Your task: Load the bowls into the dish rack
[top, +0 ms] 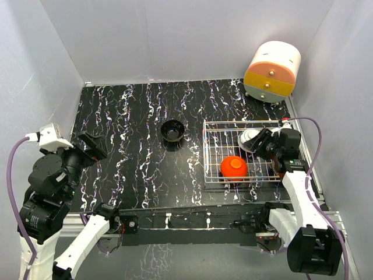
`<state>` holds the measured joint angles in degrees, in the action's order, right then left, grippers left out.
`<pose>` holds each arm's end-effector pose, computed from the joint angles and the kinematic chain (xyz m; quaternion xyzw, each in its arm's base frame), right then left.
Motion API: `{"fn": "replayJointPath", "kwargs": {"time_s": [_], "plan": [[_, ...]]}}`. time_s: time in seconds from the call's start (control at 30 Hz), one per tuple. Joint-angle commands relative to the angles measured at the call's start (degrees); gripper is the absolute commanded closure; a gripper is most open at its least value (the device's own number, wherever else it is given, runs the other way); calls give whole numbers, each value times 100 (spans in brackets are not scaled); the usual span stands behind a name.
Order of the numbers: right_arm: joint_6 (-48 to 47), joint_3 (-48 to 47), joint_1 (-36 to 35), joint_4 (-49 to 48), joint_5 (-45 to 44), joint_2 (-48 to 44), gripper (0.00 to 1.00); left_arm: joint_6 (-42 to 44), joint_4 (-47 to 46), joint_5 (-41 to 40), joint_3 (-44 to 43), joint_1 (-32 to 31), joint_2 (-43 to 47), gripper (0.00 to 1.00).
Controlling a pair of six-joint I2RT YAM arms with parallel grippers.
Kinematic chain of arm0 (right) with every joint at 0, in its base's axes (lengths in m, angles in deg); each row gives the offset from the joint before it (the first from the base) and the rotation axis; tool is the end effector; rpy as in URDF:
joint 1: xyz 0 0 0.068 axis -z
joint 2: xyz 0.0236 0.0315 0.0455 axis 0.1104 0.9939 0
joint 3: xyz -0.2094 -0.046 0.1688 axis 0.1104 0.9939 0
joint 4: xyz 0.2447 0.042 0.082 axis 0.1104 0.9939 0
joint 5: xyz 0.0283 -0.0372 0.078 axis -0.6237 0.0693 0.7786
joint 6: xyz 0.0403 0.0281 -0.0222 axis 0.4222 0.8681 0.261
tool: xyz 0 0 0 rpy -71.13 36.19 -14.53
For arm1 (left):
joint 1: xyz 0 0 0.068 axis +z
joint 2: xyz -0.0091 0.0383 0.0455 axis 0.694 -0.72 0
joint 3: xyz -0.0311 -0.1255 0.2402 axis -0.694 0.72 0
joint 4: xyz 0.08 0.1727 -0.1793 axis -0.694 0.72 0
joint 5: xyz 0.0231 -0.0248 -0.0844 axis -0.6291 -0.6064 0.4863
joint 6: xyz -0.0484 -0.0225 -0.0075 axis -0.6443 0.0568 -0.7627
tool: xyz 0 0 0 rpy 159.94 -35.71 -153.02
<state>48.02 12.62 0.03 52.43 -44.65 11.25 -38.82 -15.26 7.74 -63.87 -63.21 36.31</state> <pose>0.1906 -0.0086 0.2319 0.2142 0.8592 0.2541 0.3889 0.0436 -0.0014 0.4418 -0.1512 0.7119 -0.1160 0.6759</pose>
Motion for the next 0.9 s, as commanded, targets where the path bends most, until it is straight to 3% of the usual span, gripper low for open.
{"fn": "replayJointPath", "kwargs": {"time_s": [0.0,0.17,0.43,0.57,0.87], "plan": [[-481,-407,-301,169,374,-262,49,-37,-207,119,58,-13,-93,3],[-456,-730,-1331,304,234,-305,49,-75,-247,170,93,-16,-133,3],[-191,-1185,-3424,970,-1450,164,49,-126,-266,134,223,-18,-113,3],[-65,-1121,-3747,1116,-1713,288,49,-134,-250,133,245,-16,-98,3],[113,-820,-3770,1138,-2068,267,48,-93,-177,64,280,-16,-8,3]]}}
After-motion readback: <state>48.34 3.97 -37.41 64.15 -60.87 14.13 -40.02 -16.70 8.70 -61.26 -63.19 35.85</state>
